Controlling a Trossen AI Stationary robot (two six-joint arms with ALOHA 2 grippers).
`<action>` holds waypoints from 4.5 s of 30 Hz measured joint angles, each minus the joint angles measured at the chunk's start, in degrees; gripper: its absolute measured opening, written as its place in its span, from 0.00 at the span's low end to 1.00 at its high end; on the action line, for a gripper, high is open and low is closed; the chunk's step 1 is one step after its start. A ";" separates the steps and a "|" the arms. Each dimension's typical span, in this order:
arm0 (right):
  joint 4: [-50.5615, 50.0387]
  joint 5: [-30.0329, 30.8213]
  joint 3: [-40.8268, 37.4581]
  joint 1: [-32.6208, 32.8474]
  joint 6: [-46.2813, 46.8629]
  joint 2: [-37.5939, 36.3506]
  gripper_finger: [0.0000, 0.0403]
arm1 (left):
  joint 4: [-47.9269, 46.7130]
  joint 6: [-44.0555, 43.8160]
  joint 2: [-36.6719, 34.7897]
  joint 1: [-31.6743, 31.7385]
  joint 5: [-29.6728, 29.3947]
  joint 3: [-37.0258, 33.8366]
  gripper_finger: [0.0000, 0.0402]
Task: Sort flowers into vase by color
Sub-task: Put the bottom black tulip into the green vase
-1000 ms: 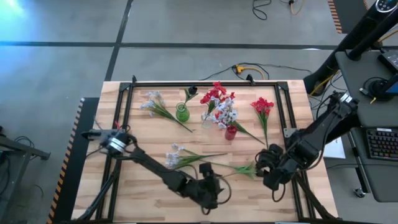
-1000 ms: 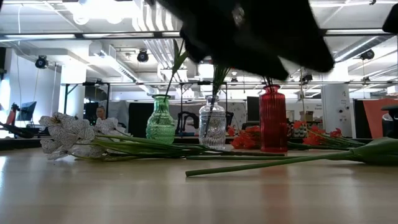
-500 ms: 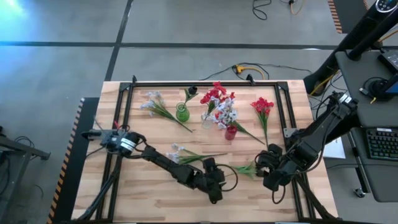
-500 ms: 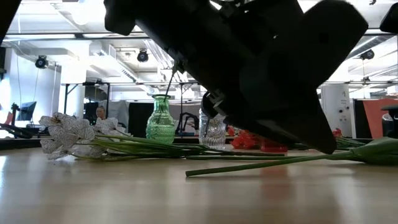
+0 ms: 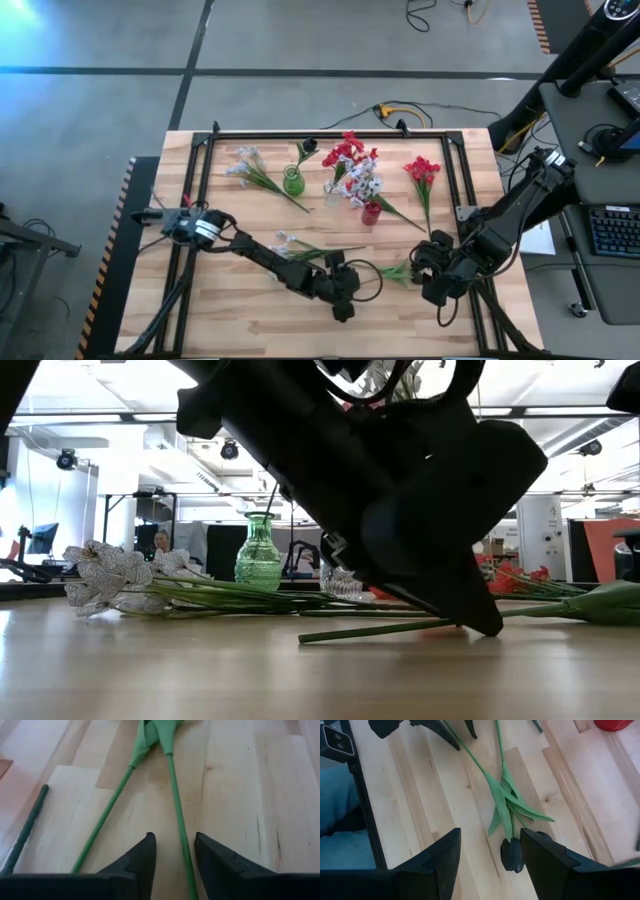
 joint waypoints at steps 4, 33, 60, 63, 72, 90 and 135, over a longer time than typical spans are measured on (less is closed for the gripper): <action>0.07 0.06 0.00 0.00 0.34 0.00 0.49 | -0.08 1.26 0.00 -0.02 -0.01 0.02 0.17; 0.06 0.03 0.00 0.00 -2.13 -0.02 0.48 | -2.12 5.21 -6.71 -1.68 -2.31 0.02 0.00; 7.22 9.73 0.02 0.00 -12.90 -14.66 0.48 | -22.10 -10.19 -29.72 -12.76 -23.49 -14.81 0.00; 10.18 11.89 0.02 0.02 -16.08 -14.64 0.48 | -19.33 -10.33 -33.81 -14.02 -28.25 -18.63 0.00; 17.33 17.16 0.00 0.00 -25.27 -11.57 0.48 | -0.27 5.29 -44.41 -17.49 -34.20 -28.04 0.00; 66.46 24.65 -2.34 -0.15 -67.02 4.02 0.49 | 70.06 44.42 -48.70 -17.90 -17.09 -50.98 0.00; 74.36 25.44 29.70 -8.94 -87.16 28.96 0.66 | 70.34 49.50 -48.65 -14.80 -10.46 -51.67 0.00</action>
